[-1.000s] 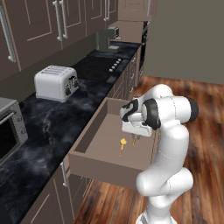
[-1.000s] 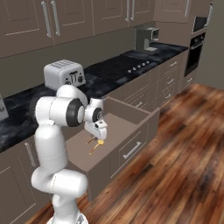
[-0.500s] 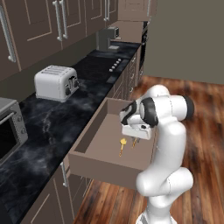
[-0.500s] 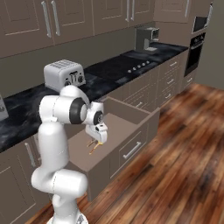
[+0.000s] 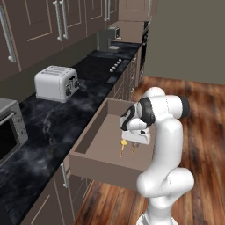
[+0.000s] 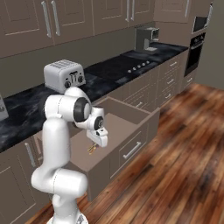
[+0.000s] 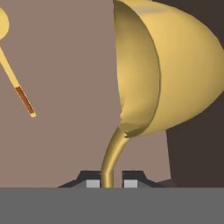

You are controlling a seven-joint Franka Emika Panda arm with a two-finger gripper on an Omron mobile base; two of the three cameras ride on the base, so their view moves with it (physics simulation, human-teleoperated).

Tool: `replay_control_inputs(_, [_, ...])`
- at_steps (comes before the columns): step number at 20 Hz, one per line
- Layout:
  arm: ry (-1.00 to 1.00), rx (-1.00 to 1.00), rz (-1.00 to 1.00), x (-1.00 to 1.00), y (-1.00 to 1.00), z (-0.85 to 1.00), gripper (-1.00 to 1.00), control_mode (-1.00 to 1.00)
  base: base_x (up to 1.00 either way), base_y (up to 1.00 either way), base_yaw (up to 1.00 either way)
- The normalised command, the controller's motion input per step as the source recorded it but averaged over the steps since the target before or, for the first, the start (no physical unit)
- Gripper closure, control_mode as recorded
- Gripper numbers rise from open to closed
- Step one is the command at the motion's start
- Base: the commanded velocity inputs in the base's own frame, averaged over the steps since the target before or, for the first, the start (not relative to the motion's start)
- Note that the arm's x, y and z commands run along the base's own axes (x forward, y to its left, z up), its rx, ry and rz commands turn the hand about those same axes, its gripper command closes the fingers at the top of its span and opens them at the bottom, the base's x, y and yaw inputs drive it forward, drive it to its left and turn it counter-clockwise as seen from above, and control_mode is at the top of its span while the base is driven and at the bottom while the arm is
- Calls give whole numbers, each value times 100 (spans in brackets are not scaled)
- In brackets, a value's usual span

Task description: Organize the utensils by type. Pick up the wooden spoons from the counter and place them in the open cabinet. Then pick up the metallic utensils from the counter and place them in the open drawer.

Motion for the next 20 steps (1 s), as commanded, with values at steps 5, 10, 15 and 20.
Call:
replay_control_inputs(5, [0, 0, 0, 26, 0, -22, 100, -100, 0, 0, 0])
replay_control_inputs(10, [0, 0, 0, 36, 0, -22, 100, -100, 0, 0, 0])
replay_control_inputs(15, [0, 0, 0, 31, 0, -26, 100, -100, 0, 0, 0])
replay_control_inputs(20, [0, -1, 0, 29, 0, -29, 100, -100, 0, 0, 0])
